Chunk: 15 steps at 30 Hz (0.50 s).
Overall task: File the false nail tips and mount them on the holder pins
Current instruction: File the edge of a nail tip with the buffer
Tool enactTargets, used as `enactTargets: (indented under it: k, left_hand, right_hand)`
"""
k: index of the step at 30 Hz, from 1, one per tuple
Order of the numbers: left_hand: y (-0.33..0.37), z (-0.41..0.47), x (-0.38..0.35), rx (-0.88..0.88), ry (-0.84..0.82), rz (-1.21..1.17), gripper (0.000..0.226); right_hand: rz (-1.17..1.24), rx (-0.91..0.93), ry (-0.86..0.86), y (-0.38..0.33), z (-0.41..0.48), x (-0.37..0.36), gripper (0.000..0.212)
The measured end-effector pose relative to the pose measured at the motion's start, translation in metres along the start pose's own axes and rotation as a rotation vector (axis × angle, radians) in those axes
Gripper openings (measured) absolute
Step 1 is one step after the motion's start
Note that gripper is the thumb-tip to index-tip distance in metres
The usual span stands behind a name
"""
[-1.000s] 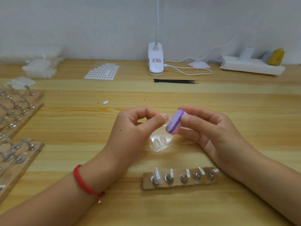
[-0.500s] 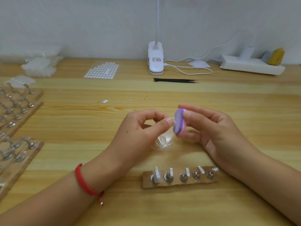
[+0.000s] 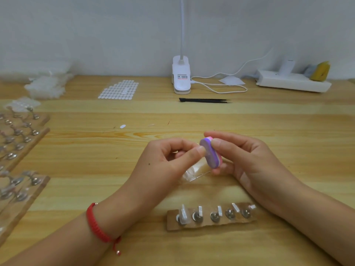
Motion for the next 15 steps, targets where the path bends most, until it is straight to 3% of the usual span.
enactTargets:
  k: [6,11,15]
  left_hand:
    - [0.0021,-0.0007,-0.0011,0.006,0.031,-0.003,0.034]
    - [0.0052,-0.003,-0.0044,-0.01,-0.043,0.057,0.021]
    - [0.0036,-0.0006,0.0,0.016,0.032,0.007,0.029]
  right_hand:
    - [0.007,-0.009,-0.009,-0.0018,-0.0008,0.0013,0.032]
    - [-0.004,-0.021,-0.011,-0.0016,-0.0011,0.0009,0.031]
    - [-0.004,-0.024,-0.024,-0.002,-0.0009,0.0017,0.023]
Point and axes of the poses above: each hand's wrist, its own z-axis towards the middle knuckle, its own x-axis out of the back of the hand, y = z × x, the point moved 1 cm from there along z, towards the middle knuckle, and after that the axes turned 4 degrees about x, right-handed, at the moved point
